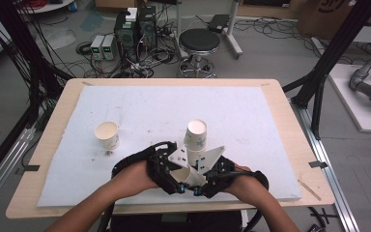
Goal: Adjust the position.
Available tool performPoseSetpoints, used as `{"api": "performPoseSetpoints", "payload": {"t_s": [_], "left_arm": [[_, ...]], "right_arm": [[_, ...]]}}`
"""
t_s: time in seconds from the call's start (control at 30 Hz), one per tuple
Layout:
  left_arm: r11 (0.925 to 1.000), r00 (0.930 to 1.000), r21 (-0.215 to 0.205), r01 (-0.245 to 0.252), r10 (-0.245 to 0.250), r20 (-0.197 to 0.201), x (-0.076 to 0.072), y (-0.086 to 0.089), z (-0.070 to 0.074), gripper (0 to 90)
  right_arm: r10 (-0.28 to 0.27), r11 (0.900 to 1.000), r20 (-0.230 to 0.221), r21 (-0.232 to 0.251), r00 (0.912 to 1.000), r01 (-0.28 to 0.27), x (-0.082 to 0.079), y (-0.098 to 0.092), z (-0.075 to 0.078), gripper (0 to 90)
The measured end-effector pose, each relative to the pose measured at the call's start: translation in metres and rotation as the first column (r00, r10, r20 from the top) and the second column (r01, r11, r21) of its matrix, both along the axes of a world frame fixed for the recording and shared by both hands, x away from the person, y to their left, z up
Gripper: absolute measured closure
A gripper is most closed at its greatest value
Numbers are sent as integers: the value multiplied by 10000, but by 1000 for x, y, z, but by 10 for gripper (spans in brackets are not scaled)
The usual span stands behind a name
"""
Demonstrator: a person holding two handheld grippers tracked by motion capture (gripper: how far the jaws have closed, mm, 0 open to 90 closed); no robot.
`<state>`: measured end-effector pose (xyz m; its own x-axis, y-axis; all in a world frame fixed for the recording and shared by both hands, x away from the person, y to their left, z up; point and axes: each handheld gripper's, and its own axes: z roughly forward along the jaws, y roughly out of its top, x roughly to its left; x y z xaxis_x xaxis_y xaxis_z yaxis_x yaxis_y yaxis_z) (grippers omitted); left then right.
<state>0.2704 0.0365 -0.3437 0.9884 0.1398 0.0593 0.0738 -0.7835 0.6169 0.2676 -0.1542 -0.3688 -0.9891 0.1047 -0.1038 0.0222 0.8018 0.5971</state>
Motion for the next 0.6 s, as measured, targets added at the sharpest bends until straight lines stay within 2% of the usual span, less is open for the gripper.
{"api": "performPoseSetpoints", "payload": {"t_s": [0.07,0.1,0.13,0.17,0.2,0.23,0.27,0.3,0.33,0.37,0.43,0.47,0.5,0.53,0.57,0.6], "left_arm": [[9999,10000,-117,24,-23,61,1,1,0,270],[9990,10000,-450,-54,54,6,2,2,0,235],[9990,10000,-450,-54,54,6,2,2,0,213],[9972,10000,-751,57,-52,66,2,5,0,202],[9972,10000,-751,57,-52,66,2,5,0,191],[9940,10000,-1092,51,-49,16,2,9,1,183],[9940,10000,-1092,51,-49,16,2,9,1,184],[9884,10000,-1516,41,-32,58,1,15,1,183],[9884,10000,-1516,41,-32,58,1,15,1,183],[9782,10000,-2074,-65,75,41,0,22,1,183],[9609,9994,-2750,-311,335,41,-2,31,0,184],[9609,9994,-2750,-311,335,41,-2,31,0,184],[9435,9976,-3261,-583,671,158,-4,41,-1,184],[9435,9976,-3261,-583,671,158,-4,41,-1,183],[9233,9948,-3740,-873,1003,154,-5,53,-3,184],[9233,9948,-3740,-873,1003,154,-5,53,-3,183]], "right_arm": [[-14,10000,15,45,10000,14,0,-1,0,402],[-55,9999,39,108,10000,55,1,-2,0,401],[-55,9999,39,108,10000,55,1,-2,0,401],[-130,9998,38,160,9999,130,1,-4,0,401],[-136,9997,32,218,9999,136,2,-5,0,400],[-191,9994,25,278,9998,190,2,-7,0,400],[-191,9994,25,278,9998,190,2,-7,0,400],[-254,9987,33,450,9997,252,3,-11,0,398],[-254,9987,33,450,9997,252,3,-11,0,398],[-326,9972,88,672,9994,319,3,-16,-1,396],[-384,9955,69,866,9992,376,2,-22,-2,394],[-449,9944,96,960,9989,437,1,-25,-3,393],[-495,9935,87,1031,9987,484,1,-29,-4,392],[-495,9935,87,1031,9987,484,1,-29,-4,392],[-623,9898,139,1290,9980,600,-1,-36,-6,390],[-708,9867,182,1478,9973,674,-2,-41,-7,389]]}}
